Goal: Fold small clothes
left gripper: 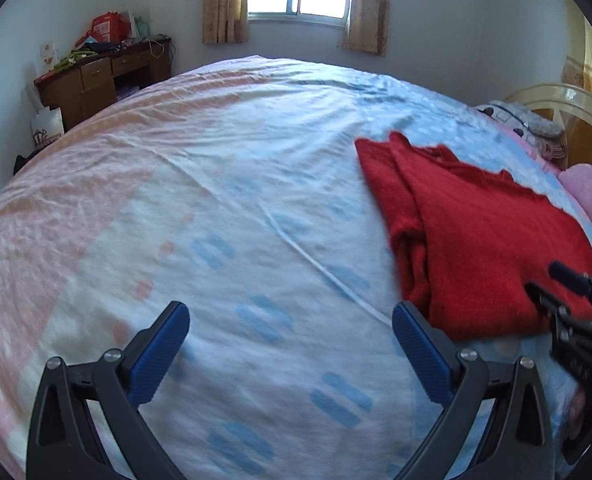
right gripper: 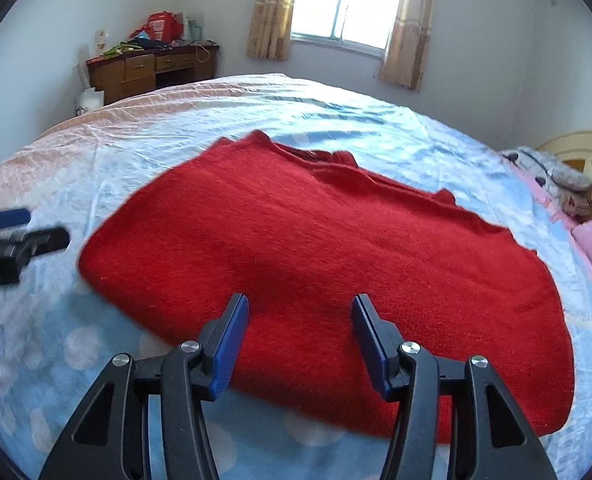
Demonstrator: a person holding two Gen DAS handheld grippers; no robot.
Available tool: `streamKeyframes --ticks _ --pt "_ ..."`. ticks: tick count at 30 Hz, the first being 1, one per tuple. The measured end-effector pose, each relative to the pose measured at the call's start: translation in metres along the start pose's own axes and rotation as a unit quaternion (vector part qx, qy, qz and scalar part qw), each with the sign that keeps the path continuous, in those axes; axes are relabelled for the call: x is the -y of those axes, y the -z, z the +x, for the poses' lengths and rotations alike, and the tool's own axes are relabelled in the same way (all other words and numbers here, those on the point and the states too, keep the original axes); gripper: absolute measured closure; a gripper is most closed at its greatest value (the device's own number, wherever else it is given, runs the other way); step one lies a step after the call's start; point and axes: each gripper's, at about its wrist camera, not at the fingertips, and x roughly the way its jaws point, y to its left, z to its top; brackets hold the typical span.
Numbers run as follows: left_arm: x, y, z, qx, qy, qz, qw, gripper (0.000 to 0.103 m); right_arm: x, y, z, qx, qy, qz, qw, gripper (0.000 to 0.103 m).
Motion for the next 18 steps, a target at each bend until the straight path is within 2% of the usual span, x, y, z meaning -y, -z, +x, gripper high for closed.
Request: streamKeyframes --ticks 6,12,15,18 --pt "-0.019 -0.021 -0.001 0.027 -0.001 0.010 0.9996 0.000 -0.033 0.003 -0.011 0.032 -0.014 -0.063 0.997 0.048" --pt "-0.030 -0.034 0.010 0.024 0.054 0.005 0.9982 0.000 -0.062 0.001 -0.010 0.039 -0.015 -0.112 0.993 0.048" --pt "-0.029 -0.038 0.017 0.021 0.069 -0.002 0.9974 0.000 -0.082 0.004 -0.012 0.047 -0.017 -0.148 0.988 0.048" --pt "-0.024 -0.043 0.024 0.016 0.087 0.001 0.9960 0.000 -0.107 0.007 -0.012 0.060 0.015 -0.202 0.977 0.048"
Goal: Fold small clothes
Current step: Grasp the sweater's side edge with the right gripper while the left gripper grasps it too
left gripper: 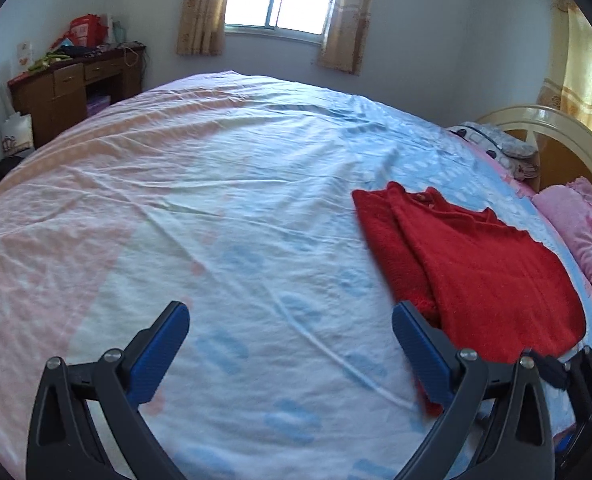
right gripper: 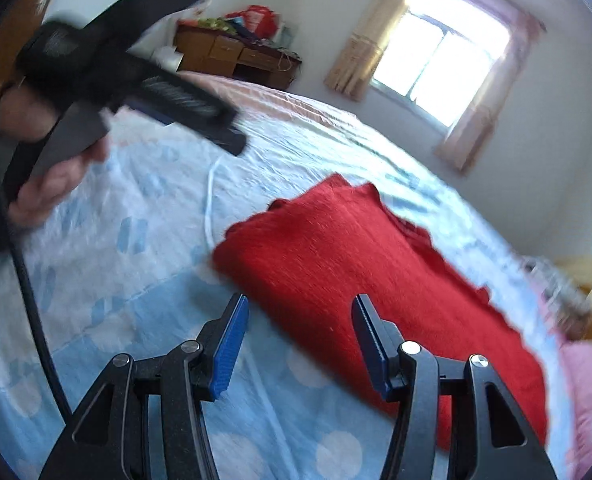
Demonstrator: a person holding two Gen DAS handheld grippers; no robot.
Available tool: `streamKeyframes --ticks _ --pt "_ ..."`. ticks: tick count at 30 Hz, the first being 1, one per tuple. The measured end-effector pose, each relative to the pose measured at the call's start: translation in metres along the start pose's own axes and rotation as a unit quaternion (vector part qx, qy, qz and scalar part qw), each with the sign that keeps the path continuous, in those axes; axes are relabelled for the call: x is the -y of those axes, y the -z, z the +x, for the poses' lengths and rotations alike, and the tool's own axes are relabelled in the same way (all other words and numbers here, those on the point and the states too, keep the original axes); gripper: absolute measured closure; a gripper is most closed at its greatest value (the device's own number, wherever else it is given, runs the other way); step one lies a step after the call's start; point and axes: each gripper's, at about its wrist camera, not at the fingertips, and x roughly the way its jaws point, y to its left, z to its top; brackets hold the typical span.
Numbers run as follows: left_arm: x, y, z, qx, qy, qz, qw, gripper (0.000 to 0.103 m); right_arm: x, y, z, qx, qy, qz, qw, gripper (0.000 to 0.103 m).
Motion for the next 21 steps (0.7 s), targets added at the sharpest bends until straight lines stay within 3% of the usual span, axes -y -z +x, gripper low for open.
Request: streamKeyframes --ticks 6,11,14,18,21 --pt "0.005 -0.015 0.013 -0.012 0.062 -0.015 0.9979 0.000 -0.016 -0.017 0.014 -0.009 0.020 -0.028 0.999 0.048" --pt "0.011 -0.028 0.036 -0.037 0.106 -0.033 0.9931 0.001 -0.025 -0.018 0.016 -0.013 0.028 -0.044 0.999 0.060" --pt "0.024 -0.034 0.051 -0.055 0.130 -0.030 0.9895 0.001 -0.030 -0.016 0.013 -0.011 0.035 -0.050 0.998 0.062" --pt "0.043 -0.039 0.068 -0.077 0.143 -0.014 0.9866 0.001 -0.030 -0.016 0.012 -0.011 0.031 -0.040 0.999 0.062" --pt "0.054 -0.046 0.079 -0.084 0.133 -0.003 0.9875 0.002 -0.030 -0.016 0.011 -0.009 0.031 -0.039 0.999 0.064"
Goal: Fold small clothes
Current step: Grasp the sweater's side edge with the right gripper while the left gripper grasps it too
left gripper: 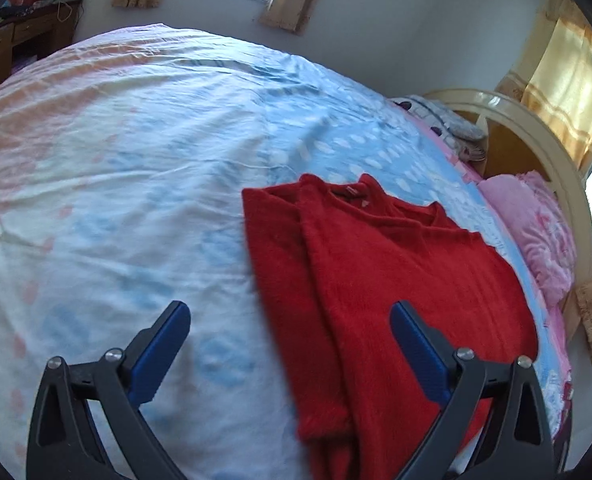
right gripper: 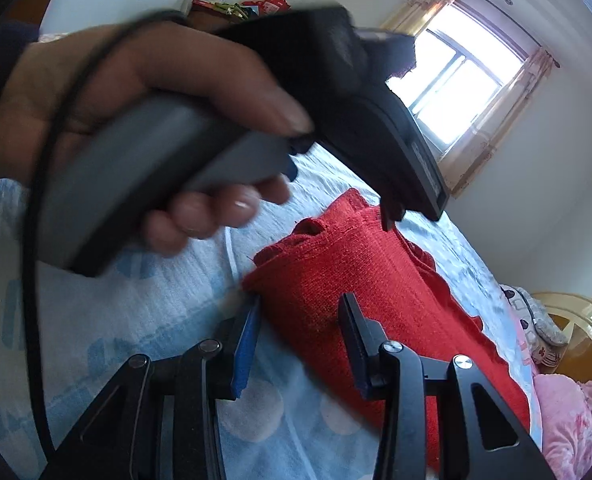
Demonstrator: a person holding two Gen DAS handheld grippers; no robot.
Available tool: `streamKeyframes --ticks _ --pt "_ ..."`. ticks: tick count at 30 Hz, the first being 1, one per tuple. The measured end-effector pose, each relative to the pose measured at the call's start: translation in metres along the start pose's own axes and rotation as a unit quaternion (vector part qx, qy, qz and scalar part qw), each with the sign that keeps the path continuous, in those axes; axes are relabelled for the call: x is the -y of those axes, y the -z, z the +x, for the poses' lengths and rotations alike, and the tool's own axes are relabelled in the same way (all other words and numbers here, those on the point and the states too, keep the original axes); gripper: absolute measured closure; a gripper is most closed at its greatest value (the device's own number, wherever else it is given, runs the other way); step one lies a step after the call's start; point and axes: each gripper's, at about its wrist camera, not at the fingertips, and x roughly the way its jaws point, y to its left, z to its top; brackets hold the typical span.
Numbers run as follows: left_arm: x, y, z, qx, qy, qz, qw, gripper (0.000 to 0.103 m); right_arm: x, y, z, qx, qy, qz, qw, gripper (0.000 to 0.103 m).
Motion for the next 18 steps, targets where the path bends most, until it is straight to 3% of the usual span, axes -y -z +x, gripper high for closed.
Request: streamKeyframes --ticks 3,9,12,13,14,18 --pt "0.000 -0.009 0.010 -0.004 -0.010 -0.001 0.9999 0.005 -0.002 -0.001 0.001 0.002 -0.001 -0.002 1.000 0.067" --pt "0.001 -0.013 0.024 -0.012 -0.007 -0.005 0.9999 0.023 -0.005 -0.001 0.000 0.004 -0.003 -0.002 1.000 0.070" --pt "-0.003 -0.015 0.027 -0.014 -0.005 -0.015 0.9998 0.050 -0.009 -0.003 -0.001 0.003 -0.003 -0.008 1.000 0.079" --pt "-0.006 -0.015 0.027 -0.015 0.004 -0.020 0.9997 0.077 -0.011 -0.003 -0.002 0.001 -0.003 -0.012 1.000 0.091" --pt "-0.008 -0.015 0.029 -0.023 0.017 -0.025 0.9993 0.086 -0.013 -0.004 -0.003 -0.001 -0.002 -0.016 1.000 0.094" --pt "-0.019 -0.014 0.023 -0.018 0.033 -0.056 0.9977 0.092 -0.009 -0.005 -0.011 -0.004 -0.015 0.003 1.000 0.097"
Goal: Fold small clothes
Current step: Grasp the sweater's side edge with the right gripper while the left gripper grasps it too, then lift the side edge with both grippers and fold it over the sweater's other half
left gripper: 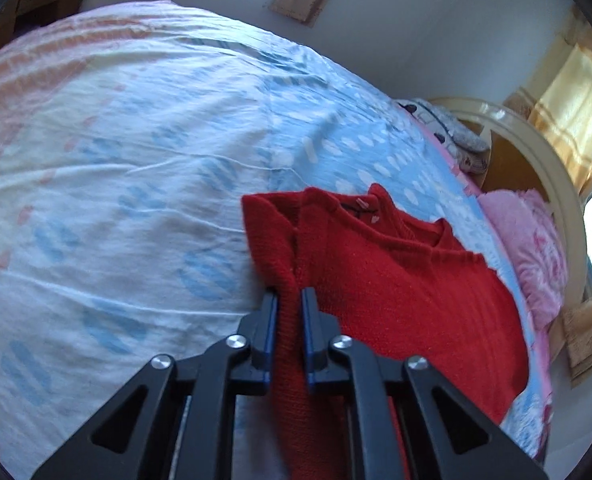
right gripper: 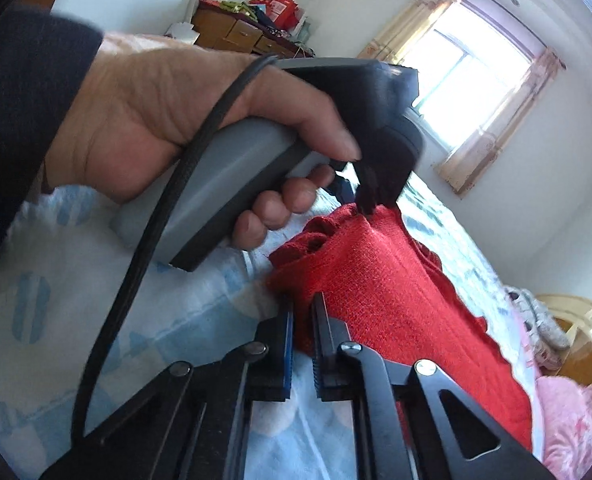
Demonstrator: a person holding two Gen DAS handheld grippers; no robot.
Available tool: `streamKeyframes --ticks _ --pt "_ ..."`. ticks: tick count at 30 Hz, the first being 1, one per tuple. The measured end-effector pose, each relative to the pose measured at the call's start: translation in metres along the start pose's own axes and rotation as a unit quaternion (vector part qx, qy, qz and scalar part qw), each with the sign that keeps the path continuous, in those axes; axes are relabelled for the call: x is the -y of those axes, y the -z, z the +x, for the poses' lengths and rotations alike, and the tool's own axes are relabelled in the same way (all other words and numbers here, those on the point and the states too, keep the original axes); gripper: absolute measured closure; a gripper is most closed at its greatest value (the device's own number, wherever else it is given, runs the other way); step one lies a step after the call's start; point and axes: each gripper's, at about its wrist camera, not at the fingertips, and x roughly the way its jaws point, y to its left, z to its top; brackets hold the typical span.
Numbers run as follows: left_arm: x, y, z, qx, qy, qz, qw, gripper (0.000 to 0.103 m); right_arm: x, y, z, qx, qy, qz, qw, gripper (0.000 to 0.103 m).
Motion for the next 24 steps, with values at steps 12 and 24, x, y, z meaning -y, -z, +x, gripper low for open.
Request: streamKeyframes --ticks 12,24 --pt "0.000 -0.002 0.001 -0.005 0.010 -0.019 0.9998 0.070 0.004 0.000 -0.005 -0.006 -0.016 0.027 0.999 0.097" --pt "0.009 -0.004 0.011 -0.020 0.012 0.004 0.9997 0.087 0.010 0.007 0.003 -0.004 -0.012 0.024 1.000 0.097"
